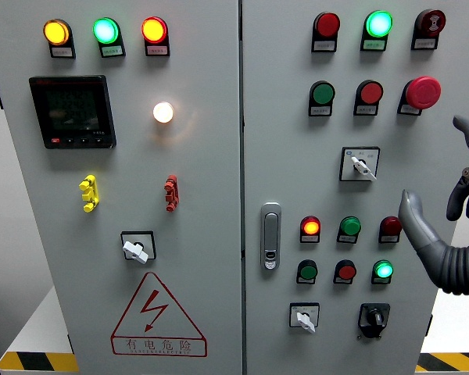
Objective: Rotate and turn off gray switch
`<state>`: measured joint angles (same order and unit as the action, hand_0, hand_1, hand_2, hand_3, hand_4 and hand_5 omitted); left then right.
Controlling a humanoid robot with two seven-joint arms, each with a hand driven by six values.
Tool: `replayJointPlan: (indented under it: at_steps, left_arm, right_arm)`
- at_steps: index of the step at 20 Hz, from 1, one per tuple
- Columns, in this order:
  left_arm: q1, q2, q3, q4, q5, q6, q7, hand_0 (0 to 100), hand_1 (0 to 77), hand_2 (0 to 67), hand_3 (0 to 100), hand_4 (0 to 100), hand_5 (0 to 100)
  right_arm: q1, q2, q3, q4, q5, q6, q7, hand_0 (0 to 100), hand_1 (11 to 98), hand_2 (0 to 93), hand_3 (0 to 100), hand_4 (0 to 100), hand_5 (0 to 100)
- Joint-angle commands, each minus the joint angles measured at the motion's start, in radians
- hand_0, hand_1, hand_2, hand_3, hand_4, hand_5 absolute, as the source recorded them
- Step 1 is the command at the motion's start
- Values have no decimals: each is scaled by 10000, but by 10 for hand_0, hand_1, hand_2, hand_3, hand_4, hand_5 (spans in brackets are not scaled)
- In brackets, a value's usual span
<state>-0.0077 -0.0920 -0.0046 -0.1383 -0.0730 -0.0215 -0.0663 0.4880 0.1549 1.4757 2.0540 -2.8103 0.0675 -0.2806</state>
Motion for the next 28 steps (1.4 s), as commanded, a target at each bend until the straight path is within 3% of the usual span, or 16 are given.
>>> replayJointPlan:
  at_steps: [1,5,7,11,15,28]
  left_arm:
    - [0,0,0,2,-6,0,-12,0,0,129,183,94,120]
    - [0,0,0,2,-6,0,4,0,0,129,183,94,120]
    - [0,0,0,2,-6,0,4,0,0,129,183,94,120]
    - [0,0,0,2,9,0,4,0,0,129,183,94,121]
    - [0,0,0,2,-6,0,4,0,0,129,183,94,120]
    - [0,0,0,2,-6,0,4,0,0,129,183,94,120]
  right_arm:
    - [14,0,0,0,15,0,-1,513,425,108,907,910,1000]
    - [29,0,31,-61,31,0,-32,511,423,116,905,910,1000]
    - [59,16,62,-122,107,0,-93,514,415,172,906,910,1000]
    - [136,31,77,-444,673,91,-354,491,390,382,906,910,1000]
    - [550,46,77,-919,1181,153,-706,457,387,466,905,911,1000]
    - [1853,31,92,-2912,1289,138,-661,372,378,573,903,917,1000]
